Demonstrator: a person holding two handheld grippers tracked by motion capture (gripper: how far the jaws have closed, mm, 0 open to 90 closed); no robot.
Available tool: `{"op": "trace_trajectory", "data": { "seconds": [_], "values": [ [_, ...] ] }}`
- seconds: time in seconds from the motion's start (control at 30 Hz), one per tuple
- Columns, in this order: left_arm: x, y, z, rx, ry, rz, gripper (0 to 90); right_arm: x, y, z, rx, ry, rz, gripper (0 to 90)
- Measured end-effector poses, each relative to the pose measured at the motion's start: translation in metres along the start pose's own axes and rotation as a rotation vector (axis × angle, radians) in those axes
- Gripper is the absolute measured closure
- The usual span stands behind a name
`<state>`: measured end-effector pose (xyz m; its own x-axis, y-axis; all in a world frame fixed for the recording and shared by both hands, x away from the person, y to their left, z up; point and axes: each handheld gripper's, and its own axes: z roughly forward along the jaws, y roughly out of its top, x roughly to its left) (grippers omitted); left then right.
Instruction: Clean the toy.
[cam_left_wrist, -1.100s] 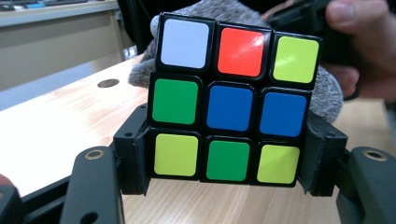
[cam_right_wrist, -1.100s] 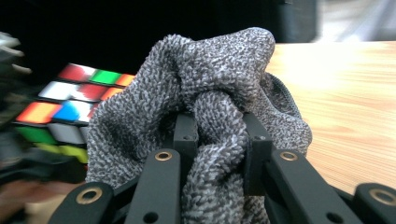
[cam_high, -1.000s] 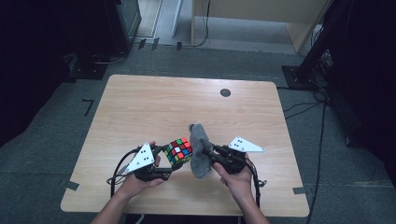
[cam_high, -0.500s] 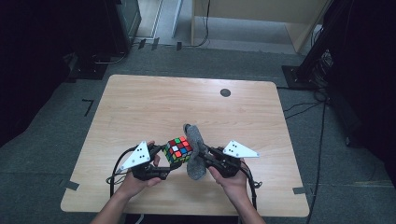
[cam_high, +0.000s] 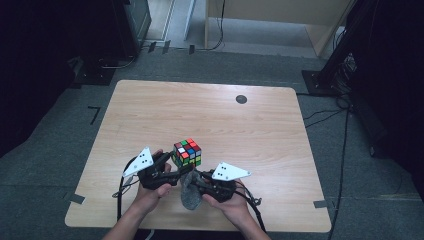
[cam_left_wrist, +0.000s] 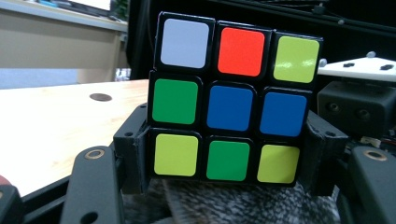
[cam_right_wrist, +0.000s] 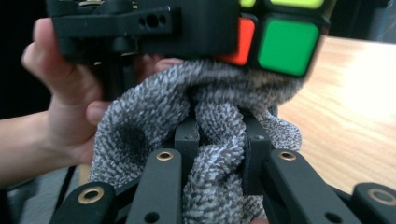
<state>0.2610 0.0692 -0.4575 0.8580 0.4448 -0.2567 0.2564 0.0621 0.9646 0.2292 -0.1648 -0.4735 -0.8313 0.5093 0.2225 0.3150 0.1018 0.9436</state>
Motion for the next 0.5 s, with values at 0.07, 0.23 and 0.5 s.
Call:
{"op": "trace_trajectory", "data": {
  "seconds": [0.07,0.23,0.5],
  "values": [
    [0.0,0.0,0.0,0.004,0.0,0.006,33.5,0.0,0.0,-0.001,-0.008,-0.046,-0.003,74.6],
    [0.003,0.002,-0.003,-0.009,0.006,-0.005,33.6,-0.022,-0.002,-0.016,-0.078,-0.195,0.112,74.7],
    [0.001,-0.001,0.002,0.021,0.021,0.003,33.6,0.001,-0.003,-0.001,-0.029,-0.056,0.03,73.7]
  ]
}}
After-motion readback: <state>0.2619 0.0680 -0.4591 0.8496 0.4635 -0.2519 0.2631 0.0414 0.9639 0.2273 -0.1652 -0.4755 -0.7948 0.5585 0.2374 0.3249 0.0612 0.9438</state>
